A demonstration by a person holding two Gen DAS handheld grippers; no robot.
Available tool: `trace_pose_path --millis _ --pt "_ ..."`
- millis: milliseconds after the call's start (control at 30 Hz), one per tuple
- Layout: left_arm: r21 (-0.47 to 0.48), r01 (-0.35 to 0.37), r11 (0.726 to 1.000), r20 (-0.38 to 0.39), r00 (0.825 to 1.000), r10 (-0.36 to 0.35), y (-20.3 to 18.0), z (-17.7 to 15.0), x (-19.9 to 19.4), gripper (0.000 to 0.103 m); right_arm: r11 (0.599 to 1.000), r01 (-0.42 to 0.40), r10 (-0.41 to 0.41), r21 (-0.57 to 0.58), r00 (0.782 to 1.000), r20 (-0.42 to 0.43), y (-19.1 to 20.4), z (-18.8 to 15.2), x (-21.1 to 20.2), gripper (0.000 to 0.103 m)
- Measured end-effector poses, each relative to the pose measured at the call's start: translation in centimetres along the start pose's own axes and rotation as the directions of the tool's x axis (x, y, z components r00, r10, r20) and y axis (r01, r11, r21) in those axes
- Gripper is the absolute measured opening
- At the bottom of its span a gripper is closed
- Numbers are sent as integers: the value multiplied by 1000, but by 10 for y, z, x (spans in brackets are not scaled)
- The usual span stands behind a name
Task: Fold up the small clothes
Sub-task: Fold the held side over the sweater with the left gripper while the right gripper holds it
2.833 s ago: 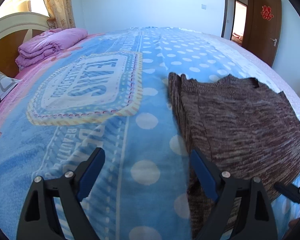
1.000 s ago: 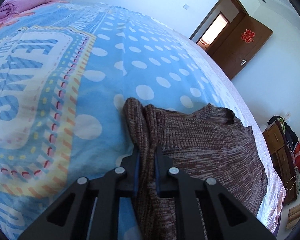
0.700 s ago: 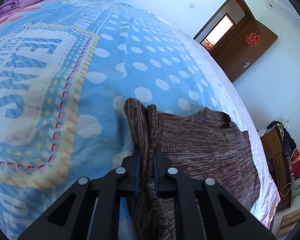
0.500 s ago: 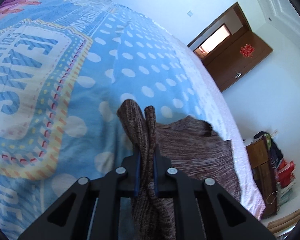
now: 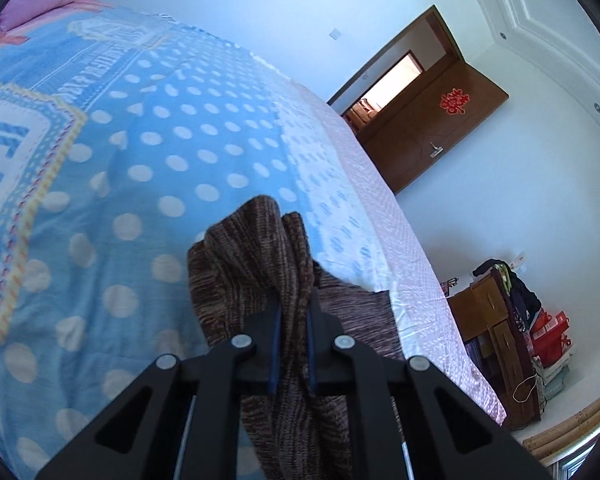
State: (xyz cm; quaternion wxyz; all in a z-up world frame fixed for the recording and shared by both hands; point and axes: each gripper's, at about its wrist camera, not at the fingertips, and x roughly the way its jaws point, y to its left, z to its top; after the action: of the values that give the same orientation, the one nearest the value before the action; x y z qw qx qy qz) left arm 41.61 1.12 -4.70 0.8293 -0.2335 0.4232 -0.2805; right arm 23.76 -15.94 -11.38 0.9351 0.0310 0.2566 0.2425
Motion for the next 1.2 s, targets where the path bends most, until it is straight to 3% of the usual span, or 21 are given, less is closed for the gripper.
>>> trace_pose_path --millis 400,667,867,1200 --pt "67 54 996 -37 998 -52 -66 1 37 10 980 11 -24 200 998 63 -61 -4 -47 8" --pt "120 90 989 -103 992 -77 -108 -11 72 10 939 -2 -26 345 997 77 -104 -23 -75 8" --pt "177 73 982 -156 987 -46 -134 -27 109 10 893 2 -36 450 997 65 -136 -44 -84 8" --pt "258 8 966 -217 975 50 -153 -56 165 11 779 10 -40 627 999 34 -187 -85 -83 8"
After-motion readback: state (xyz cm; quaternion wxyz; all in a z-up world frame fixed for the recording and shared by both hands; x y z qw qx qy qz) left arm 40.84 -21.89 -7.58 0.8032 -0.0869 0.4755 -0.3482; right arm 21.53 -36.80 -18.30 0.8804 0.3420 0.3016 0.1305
